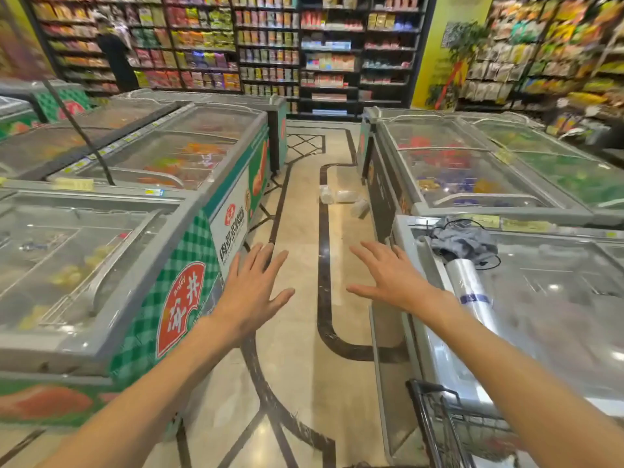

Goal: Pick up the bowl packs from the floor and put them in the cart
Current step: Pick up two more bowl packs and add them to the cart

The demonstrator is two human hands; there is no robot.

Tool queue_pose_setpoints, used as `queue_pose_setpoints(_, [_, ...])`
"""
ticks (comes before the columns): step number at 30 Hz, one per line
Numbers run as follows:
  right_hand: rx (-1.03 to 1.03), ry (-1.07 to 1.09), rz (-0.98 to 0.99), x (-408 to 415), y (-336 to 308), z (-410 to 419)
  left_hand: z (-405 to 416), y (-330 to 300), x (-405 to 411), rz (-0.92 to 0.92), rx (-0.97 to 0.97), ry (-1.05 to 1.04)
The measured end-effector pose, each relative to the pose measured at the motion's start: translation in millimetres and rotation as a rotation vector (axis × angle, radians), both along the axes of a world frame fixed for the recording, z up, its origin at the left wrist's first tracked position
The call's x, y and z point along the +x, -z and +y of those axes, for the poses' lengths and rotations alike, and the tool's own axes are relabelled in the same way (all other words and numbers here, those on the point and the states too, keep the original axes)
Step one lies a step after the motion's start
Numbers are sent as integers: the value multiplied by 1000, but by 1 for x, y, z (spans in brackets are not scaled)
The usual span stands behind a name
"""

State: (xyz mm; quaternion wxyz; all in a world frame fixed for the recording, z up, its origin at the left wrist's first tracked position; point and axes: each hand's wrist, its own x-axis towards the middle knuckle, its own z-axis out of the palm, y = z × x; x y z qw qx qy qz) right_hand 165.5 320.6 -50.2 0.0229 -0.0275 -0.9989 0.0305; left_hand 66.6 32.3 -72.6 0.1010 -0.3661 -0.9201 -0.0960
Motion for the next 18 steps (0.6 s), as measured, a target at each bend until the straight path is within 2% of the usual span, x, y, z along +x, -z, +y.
queue_pose_setpoints(10, [45, 60, 14, -215, -22, 61, 82, -34, -246, 85, 4, 106])
queue_pose_setpoints(18, [44, 84, 43, -391, -34, 121, 158, -33, -439, 46, -21, 121])
